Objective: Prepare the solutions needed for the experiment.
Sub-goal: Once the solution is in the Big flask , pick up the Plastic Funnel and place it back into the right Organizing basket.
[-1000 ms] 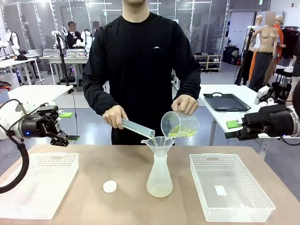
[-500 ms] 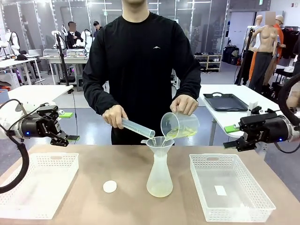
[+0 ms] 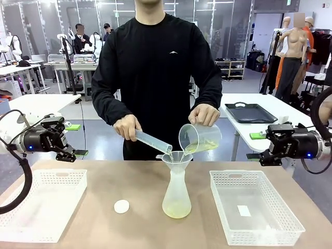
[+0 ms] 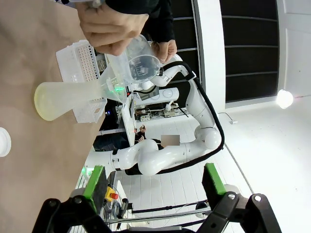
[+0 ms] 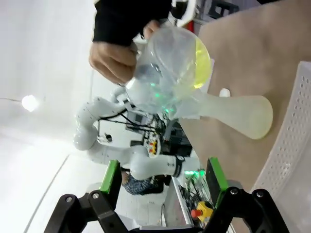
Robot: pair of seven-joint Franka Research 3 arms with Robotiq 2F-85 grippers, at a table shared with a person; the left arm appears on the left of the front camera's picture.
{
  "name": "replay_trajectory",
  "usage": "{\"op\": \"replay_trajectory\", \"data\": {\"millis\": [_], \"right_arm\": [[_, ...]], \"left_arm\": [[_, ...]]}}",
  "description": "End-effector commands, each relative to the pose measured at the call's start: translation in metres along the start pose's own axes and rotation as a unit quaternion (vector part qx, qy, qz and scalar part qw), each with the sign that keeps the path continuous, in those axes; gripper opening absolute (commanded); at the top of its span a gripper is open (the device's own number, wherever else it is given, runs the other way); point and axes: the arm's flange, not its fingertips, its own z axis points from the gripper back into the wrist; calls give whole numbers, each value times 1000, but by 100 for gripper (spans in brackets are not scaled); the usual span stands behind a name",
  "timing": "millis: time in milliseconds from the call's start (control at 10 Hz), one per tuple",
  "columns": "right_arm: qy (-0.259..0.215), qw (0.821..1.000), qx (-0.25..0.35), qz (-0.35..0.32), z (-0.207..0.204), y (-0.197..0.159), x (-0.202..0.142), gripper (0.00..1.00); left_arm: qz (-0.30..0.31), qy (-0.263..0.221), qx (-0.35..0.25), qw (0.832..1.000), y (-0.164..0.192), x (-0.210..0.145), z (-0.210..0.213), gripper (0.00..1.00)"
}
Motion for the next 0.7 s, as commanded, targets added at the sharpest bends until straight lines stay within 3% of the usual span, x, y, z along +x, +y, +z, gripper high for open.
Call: {"op": "replay_trajectory", "data": {"millis": [0, 600], "right_arm": [[-41, 998, 30, -29, -3, -1, 3, 88], [-30, 999, 22, -12, 0, -4, 2, 88]], "left_arm": [[-2, 2, -2, 1000, -2, -1, 0, 100], [-2, 2, -2, 1000, -2, -1, 0, 100]]}}
